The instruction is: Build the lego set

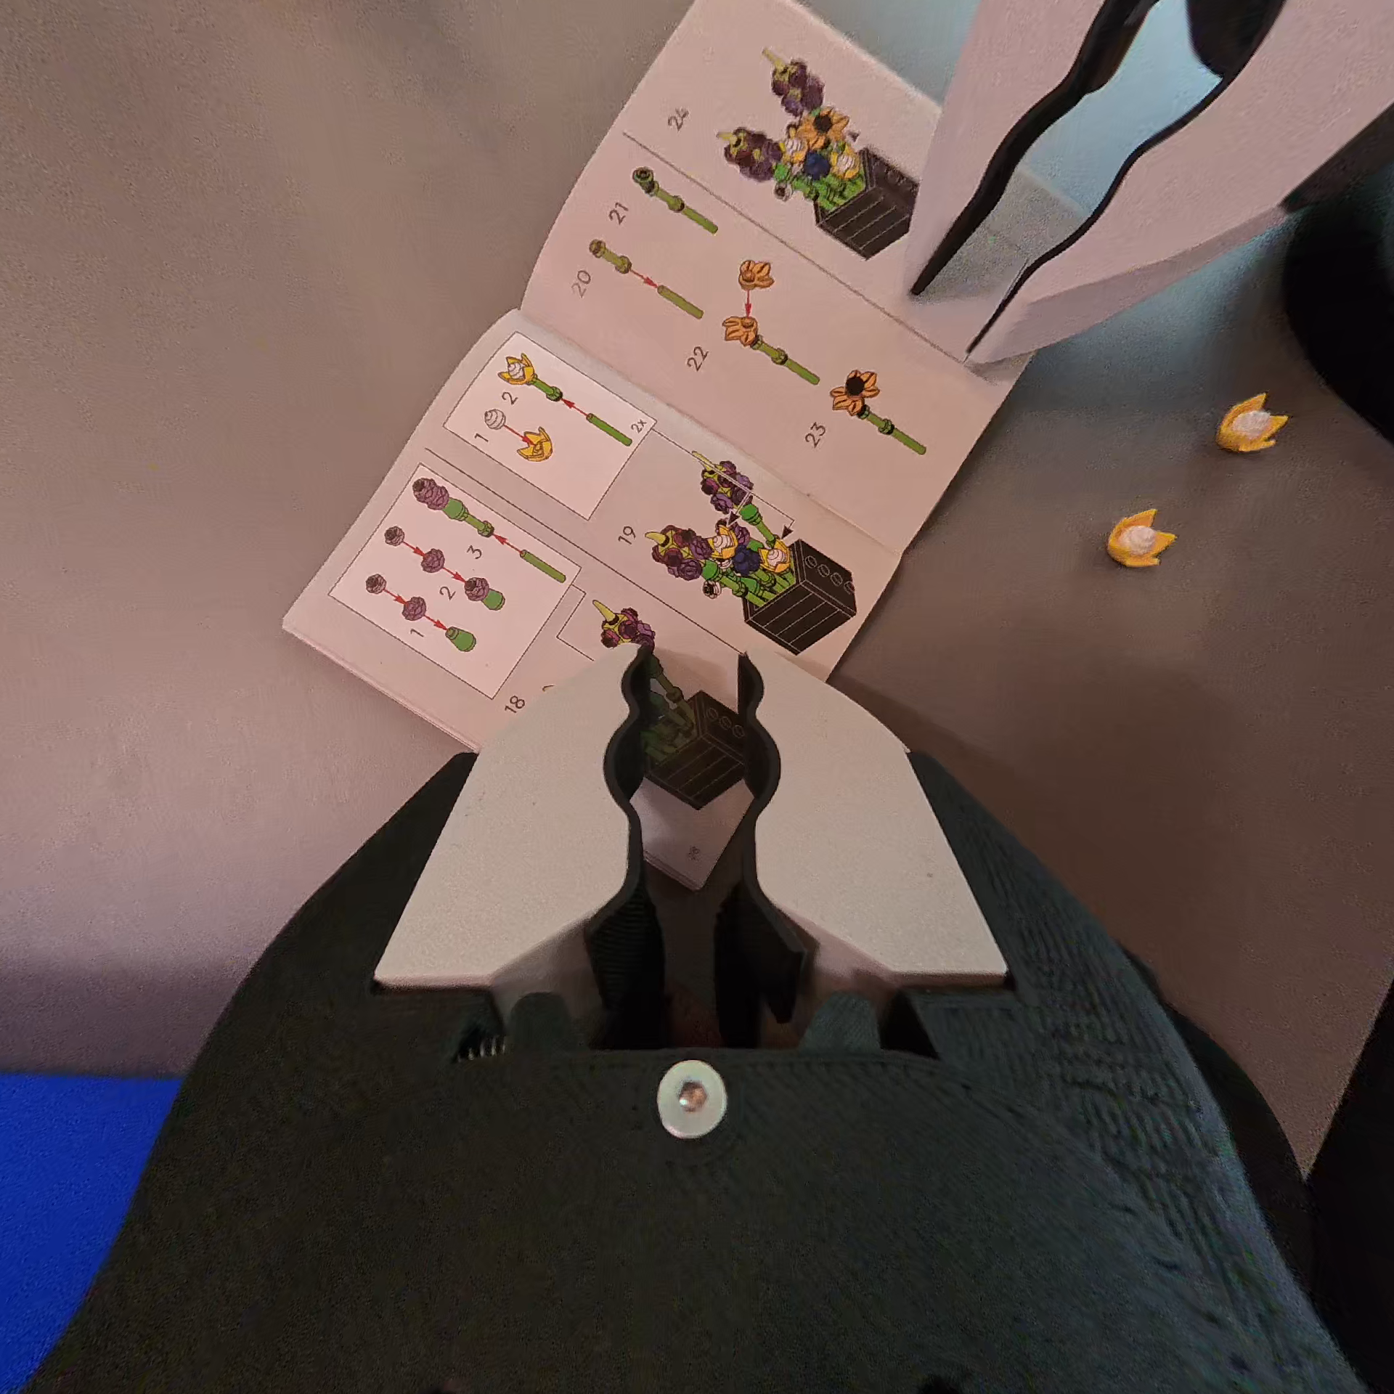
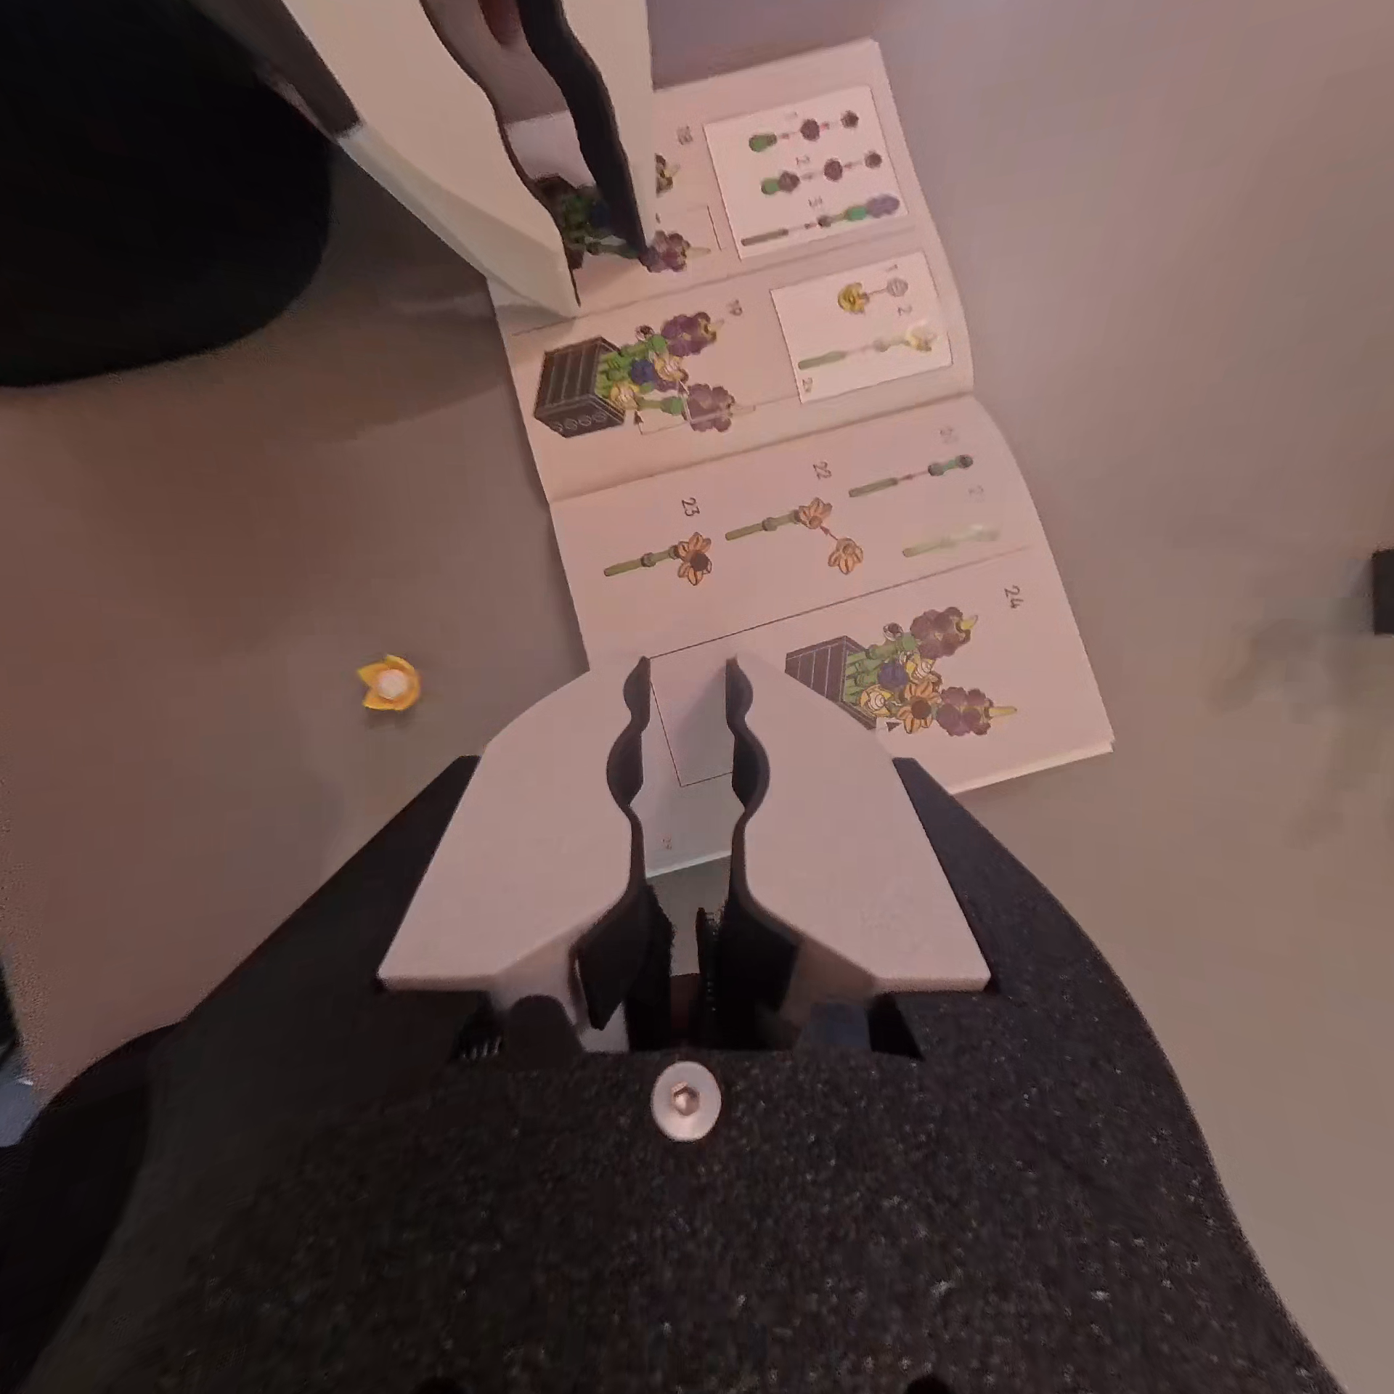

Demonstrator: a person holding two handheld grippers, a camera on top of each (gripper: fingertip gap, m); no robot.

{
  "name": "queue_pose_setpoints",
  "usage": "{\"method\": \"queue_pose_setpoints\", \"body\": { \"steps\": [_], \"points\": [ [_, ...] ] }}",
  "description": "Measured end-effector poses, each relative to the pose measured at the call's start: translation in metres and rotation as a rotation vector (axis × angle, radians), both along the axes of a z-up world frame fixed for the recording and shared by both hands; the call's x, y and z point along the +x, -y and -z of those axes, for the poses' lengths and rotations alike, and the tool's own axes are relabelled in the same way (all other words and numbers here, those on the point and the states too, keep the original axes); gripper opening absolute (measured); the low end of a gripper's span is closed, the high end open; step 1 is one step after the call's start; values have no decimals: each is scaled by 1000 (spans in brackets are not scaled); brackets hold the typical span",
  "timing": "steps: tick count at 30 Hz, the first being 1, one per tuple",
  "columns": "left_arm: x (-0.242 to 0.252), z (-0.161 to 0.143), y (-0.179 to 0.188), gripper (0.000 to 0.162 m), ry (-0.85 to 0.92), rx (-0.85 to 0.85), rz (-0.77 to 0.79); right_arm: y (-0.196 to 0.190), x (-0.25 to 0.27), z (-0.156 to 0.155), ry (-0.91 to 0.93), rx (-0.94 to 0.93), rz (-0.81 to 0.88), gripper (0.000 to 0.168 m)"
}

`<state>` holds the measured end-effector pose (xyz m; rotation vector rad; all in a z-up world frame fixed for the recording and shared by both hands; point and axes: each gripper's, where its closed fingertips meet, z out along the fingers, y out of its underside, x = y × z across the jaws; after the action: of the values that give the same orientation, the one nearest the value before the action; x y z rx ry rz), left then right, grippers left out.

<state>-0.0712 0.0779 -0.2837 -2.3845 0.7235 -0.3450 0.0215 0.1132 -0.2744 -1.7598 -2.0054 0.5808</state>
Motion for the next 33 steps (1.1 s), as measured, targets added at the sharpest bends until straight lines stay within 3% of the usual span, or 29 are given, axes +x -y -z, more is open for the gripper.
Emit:
{"method": "queue_pose_setpoints", "body": {
  "steps": [14, 18, 23, 28, 31, 33],
  "points": [
    [5, -1, -15, 20, 30, 95, 25, -22, 9, 11, -91, -50, 105, 18],
    [5, -8, -17, 22, 59, 143, 22, -15, 8, 1, -183, -142, 64, 30],
    [7, -35, -14, 22, 145, 259, 32, -20, 4, -30, -385, -233, 80, 30],
    [-11, -89, 12, 22, 242, 352, 39, -10, -1, -64, -573, -236, -9, 28],
    [-61, -116, 26, 23, 143, 372, -30, -8, -1, -86, -693, -248, -32, 27],
    [-115, -123, 28, 23, -56, 340, -112, -11, 1, -97, -757, -245, -22, 26]
  ]
}}
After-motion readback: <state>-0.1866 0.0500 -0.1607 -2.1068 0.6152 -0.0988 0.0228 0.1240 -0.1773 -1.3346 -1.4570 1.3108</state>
